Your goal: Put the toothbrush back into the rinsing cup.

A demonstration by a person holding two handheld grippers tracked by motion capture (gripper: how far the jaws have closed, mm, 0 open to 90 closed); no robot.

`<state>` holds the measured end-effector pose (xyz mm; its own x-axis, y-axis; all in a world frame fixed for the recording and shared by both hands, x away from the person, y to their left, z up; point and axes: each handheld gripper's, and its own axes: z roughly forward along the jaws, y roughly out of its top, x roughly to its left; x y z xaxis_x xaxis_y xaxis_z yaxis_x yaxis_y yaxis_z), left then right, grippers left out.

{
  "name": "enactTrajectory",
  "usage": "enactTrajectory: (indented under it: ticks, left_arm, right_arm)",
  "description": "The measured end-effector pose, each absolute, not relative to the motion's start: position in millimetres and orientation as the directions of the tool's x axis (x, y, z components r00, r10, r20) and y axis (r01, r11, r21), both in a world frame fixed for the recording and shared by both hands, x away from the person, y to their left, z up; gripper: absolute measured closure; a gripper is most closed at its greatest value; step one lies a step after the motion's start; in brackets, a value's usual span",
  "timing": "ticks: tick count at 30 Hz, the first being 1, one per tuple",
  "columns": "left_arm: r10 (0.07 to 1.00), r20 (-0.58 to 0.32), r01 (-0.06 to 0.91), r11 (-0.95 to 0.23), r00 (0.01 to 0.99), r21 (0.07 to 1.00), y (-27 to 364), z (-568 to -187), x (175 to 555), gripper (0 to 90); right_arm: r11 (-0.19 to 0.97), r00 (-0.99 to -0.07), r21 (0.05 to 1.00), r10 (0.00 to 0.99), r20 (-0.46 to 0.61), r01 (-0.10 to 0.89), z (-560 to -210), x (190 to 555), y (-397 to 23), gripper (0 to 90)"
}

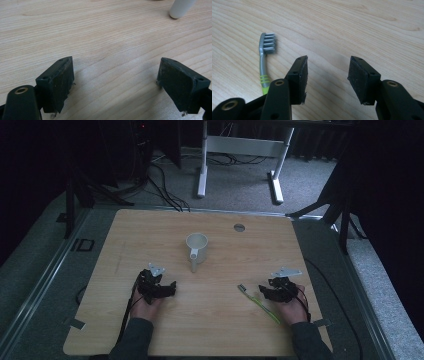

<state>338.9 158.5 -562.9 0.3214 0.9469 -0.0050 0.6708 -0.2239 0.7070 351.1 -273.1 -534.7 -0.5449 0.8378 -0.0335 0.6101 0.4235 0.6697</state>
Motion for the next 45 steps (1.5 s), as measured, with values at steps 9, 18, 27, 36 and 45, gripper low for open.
enactTrajectory:
  ticks: [9, 18, 27, 36, 45]
  left_arm:
    - [0.947, -0.006, 0.671, -0.223, 0.321, 0.707, 158, -563, 339, 14.6]
    - [0.947, -0.006, 0.671, -0.223, 0.321, 0.707, 158, -563, 339, 14.6]
    - [0.947, -0.006, 0.671, -0.223, 0.321, 0.707, 158, -563, 339, 14.6]
    - [0.947, -0.006, 0.671, -0.222, 0.32, 0.707, 158, -563, 339, 14.6]
    - [0.947, -0.006, 0.671, -0.222, 0.32, 0.707, 158, -563, 339, 14.6]
  right_arm:
    - [0.455, -0.561, 0.64, 0.826, -0.045, 0.619, -529, 348, -271, 55.2]
    - [0.477, -0.575, 0.614, 0.817, -0.047, 0.628, -527, 350, -269, 55.9]
    - [0.491, -0.588, 0.594, 0.808, -0.038, 0.637, -523, 348, -266, 61.1]
    - [0.489, -0.597, 0.58, 0.802, -0.005, 0.652, -518, 349, -264, 61.6]
    - [0.521, -0.612, 0.554, 0.791, -0.026, 0.65, -510, 349, -262, 60.9]
